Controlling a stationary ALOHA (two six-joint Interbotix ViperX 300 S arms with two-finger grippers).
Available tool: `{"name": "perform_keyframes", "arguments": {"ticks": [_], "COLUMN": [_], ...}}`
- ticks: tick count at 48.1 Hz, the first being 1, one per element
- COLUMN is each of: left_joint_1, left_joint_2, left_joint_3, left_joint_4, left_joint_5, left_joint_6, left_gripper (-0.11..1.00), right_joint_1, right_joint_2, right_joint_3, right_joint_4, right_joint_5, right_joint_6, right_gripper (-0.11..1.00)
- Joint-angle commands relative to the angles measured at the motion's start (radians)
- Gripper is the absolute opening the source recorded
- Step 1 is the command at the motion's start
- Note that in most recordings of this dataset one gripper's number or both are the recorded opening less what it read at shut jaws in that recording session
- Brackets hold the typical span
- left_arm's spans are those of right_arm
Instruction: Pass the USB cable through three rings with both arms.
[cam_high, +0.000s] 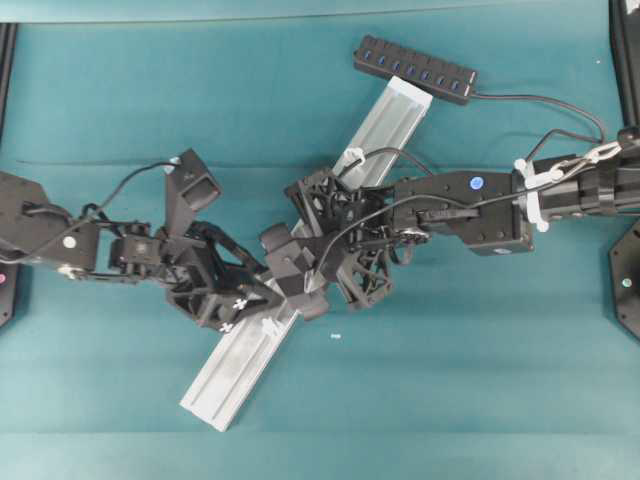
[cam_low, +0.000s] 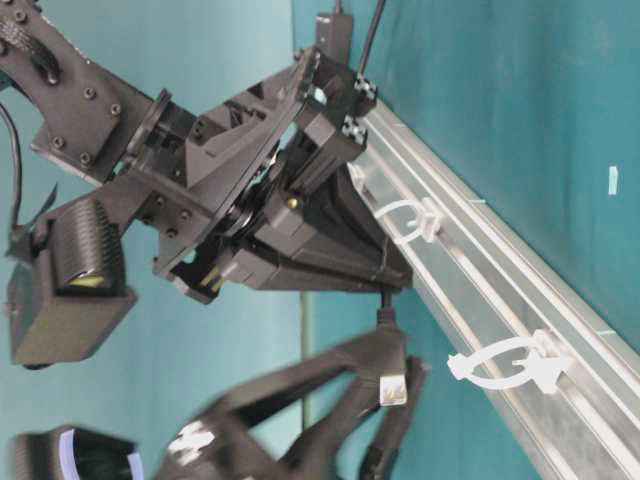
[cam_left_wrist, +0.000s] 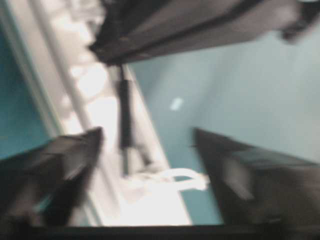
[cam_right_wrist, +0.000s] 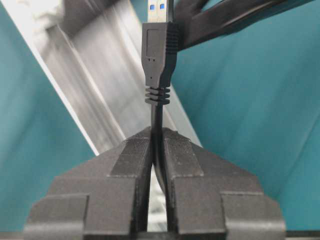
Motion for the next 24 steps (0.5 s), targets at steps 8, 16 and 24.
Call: {"name": "perform_keyframes", "arguments": {"ticks": [8,16,24], "left_joint_1": [-0.028,-0.038,-0.041], "left_joint_2": [-0.163,-0.298,-0.425], "left_joint_3": [0.052,0.095,0.137], "left_joint_4": [0.003,0.003,0.006], "left_joint_5": [0.021,0.112,0.216], "left_joint_6": [0.017,0.017,0.014], "left_gripper": [0.95,0.95,0.95], "right_joint_1": [0.009,0.031,0.054], "right_joint_2": [0.005,0.008,0.011], "right_joint_3": [-0.011,-0.012,-0.012], "right_joint_4": [-0.034,-0.034,-0.034], "right_joint_5": [0.034,0.037,0.038], "right_joint_6": [-0.084,-0.172,-0.244], "right_gripper": [0.08,0.08,0.08]}}
